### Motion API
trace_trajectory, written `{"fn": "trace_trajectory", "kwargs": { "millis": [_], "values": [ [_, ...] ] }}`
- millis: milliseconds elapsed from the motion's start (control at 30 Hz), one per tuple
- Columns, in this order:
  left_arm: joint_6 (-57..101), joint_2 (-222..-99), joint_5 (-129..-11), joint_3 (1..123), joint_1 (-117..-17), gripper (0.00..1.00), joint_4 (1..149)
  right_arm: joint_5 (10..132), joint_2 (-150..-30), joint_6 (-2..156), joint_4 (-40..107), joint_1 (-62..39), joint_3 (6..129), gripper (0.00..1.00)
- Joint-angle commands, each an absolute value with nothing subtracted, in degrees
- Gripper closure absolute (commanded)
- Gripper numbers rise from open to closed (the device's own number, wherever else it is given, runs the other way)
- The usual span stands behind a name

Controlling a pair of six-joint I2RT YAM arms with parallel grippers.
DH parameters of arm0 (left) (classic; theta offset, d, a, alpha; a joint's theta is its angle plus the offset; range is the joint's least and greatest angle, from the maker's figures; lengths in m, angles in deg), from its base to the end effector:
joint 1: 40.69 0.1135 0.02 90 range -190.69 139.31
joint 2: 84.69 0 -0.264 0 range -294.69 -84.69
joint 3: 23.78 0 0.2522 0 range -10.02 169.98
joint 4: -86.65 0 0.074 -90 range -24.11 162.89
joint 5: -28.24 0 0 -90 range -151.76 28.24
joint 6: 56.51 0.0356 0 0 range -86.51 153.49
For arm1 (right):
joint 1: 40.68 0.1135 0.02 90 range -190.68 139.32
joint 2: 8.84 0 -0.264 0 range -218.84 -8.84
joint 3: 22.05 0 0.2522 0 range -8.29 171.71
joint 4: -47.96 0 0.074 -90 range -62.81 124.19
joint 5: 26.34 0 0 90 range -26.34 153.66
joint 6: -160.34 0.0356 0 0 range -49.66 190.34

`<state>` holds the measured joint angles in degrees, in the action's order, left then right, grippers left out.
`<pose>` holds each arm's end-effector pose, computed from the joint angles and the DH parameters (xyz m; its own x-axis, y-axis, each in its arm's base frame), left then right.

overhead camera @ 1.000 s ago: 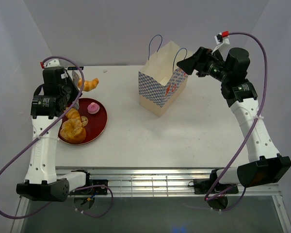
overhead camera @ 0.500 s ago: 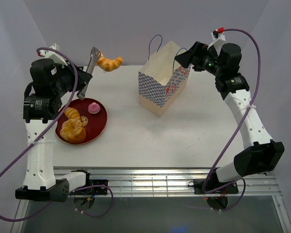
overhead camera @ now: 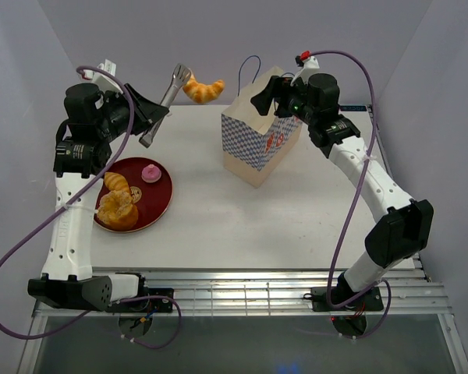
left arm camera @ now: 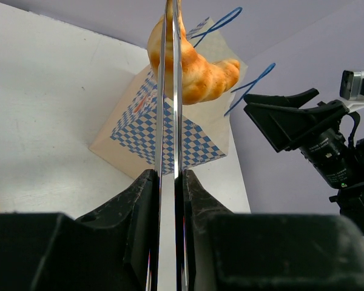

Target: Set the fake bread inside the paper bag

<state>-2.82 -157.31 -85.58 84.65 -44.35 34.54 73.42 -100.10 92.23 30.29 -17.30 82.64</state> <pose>0.2465 -0.0302 0.4831 -0.4894 -0.5115 -0.7063 0.1929 0.7263 -0.6597 0.3463 0.1563 0.4279 -0.2666 0.2850 -0.9207 -0.4816 0.7881 0.3834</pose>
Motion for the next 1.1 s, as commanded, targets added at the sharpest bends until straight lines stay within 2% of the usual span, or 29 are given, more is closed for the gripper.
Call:
{"fn": "trace_trajectory", "kwargs": {
  "millis": [0,467,500,567,600,700,1067],
  "values": [
    [-2.81,-157.63,-86.56,87.71,-46.66,0.75,37.64,64.48,-102.17,85.57,32.27,-15.2,87.85,0.07],
    [-2.63,-160.19,-75.92,88.24,-59.15,0.76,39.66,59.27,-102.62,81.06,35.58,-14.75,86.64,0.09],
    [-2.8,-160.36,-75.65,88.33,-59.58,0.76,39.93,59.36,-102.27,80.72,35.69,-14.75,86.28,0.12],
    [-2.98,-161.24,-75.21,88.85,-60.11,0.76,39.93,59.71,-102.18,80.71,34.99,-14.75,86.36,0.24],
    [-3.16,-161.5,-74.34,89.03,-60.72,0.76,39.93,60.49,-101.83,80.71,34.64,-14.75,86.28,0.38],
    [-3.24,-162.21,-72.58,88.86,-61.87,0.77,40.11,61.46,-100.16,81.94,35.07,-14.75,83.92,0.55],
    [-2.8,-163.88,-63.35,90.0,-69.95,0.78,40.19,69.63,-92.95,88.88,32.72,-15.02,78.99,0.85]
  ]
}}
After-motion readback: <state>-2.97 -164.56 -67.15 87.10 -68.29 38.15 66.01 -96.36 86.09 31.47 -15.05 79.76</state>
